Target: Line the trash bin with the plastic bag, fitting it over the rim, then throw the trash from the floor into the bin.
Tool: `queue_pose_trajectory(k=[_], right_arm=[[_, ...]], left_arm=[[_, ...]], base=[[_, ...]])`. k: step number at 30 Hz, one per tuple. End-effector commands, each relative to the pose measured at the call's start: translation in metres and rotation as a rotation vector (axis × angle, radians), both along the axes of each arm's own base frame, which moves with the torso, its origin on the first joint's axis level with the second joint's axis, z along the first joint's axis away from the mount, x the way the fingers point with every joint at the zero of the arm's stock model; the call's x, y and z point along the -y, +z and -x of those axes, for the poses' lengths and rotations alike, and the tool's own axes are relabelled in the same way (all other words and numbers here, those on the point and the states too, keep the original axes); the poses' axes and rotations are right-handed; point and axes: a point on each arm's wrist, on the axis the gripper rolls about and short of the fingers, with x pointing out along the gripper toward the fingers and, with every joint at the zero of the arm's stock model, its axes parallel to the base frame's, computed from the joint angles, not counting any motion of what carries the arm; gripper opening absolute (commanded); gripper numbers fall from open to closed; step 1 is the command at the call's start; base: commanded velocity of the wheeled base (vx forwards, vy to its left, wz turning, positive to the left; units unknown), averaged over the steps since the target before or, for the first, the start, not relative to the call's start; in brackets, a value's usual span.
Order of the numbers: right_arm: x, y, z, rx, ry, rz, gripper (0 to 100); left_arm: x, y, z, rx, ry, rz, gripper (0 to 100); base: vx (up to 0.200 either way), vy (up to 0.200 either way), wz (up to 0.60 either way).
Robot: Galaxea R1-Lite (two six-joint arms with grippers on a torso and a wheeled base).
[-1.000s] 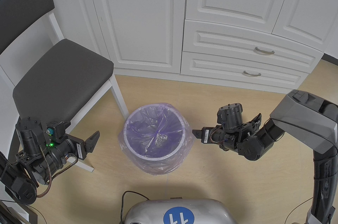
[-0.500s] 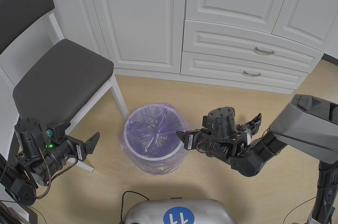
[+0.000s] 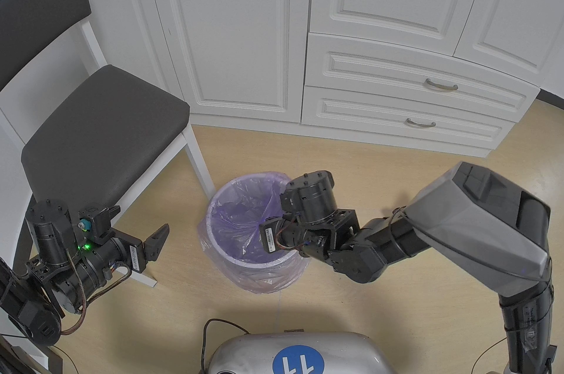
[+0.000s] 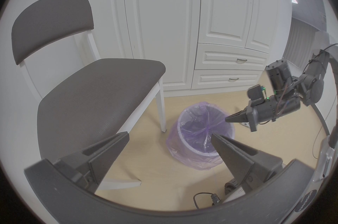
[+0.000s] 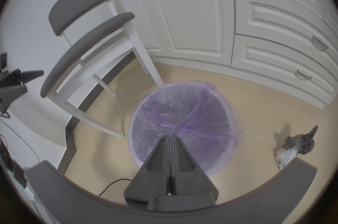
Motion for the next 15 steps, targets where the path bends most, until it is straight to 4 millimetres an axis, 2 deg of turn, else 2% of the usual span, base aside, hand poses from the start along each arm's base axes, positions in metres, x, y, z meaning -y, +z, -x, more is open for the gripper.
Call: queue_pose_trajectory(k=[1,7,15], right_arm=[[-0.026,-0.047,-0.014,-0.039,0.02,0.072,0],[-0.03,-0.073,-0.035,-0.042,-0.026,0.047,0],[-0.038,-0.091,-0.069,0.05,-0.074,-0.071,0]], left_arm=[[0.004,-0.001,0.003,-0.006,-0.02,0.001,100],[0.003,0.002,0.004,0.009,-0.022,0.004,100],[0.004,0.003,0.004,0.023,-0.022,0.012,100]], base=[[0.0,0.0,0.0],[0.0,0.0,0.0],[0.0,0.0,0.0]])
